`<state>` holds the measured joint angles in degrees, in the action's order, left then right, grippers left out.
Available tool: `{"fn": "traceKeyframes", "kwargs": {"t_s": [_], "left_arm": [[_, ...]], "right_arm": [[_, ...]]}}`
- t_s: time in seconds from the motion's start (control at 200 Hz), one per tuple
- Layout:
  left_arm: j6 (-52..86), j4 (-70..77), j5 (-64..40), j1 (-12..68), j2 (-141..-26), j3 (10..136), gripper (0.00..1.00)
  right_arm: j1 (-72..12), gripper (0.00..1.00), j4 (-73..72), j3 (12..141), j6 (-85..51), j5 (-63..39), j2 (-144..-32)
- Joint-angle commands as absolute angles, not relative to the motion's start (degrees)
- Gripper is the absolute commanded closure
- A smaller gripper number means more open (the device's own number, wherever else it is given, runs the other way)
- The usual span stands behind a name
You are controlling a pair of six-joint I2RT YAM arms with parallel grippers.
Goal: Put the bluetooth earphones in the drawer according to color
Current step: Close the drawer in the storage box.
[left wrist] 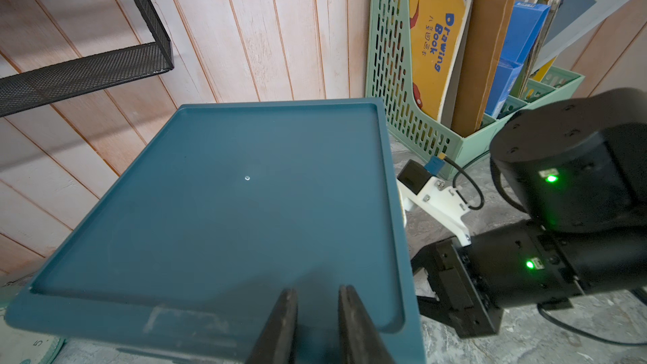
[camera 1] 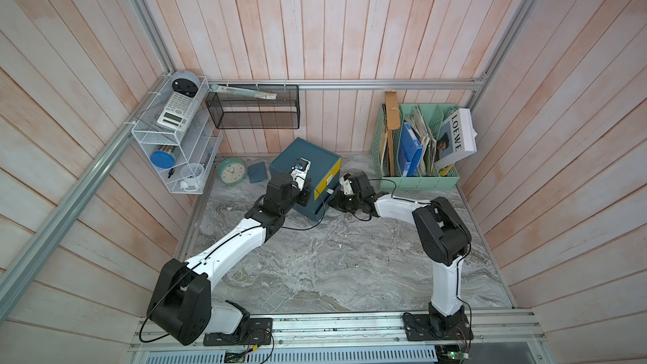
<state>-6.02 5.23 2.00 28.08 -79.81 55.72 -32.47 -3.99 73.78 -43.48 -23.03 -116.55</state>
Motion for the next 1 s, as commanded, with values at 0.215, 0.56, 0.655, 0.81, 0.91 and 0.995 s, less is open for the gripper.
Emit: {"fn": "traceKeyframes", "kwargs": {"t_s": [0.215,0.56,0.655,0.81,0.91,0.995], "left_arm": [[-6.8,2.0,2.8,28.3,-79.1,56.0,0.75],[-7.1,2.0,2.9,28.4,-78.8,56.0,0.75],[-7.0,2.0,3.2,28.4,-78.6,56.0,0.75],[-6.0,2.9,3.5,28.4,-77.7,55.7,0.75],[-5.5,2.9,3.4,28.4,-77.2,55.9,0.75],[-5.4,2.9,3.3,28.4,-76.5,55.8,0.73]], "right_arm": [[-33.1,1.0,-8.0,76.2,-45.5,-24.6,-118.7],[-33.1,1.0,-8.4,76.6,-45.8,-25.6,-119.3],[-33.1,1.0,-8.0,76.7,-45.3,-25.8,-119.1],[-33.0,1.0,-6.5,76.3,-43.9,-25.4,-118.1],[-32.7,1.0,-5.6,75.8,-43.1,-25.4,-117.2],[-32.3,1.0,-4.9,75.3,-42.4,-25.2,-116.4]]}}
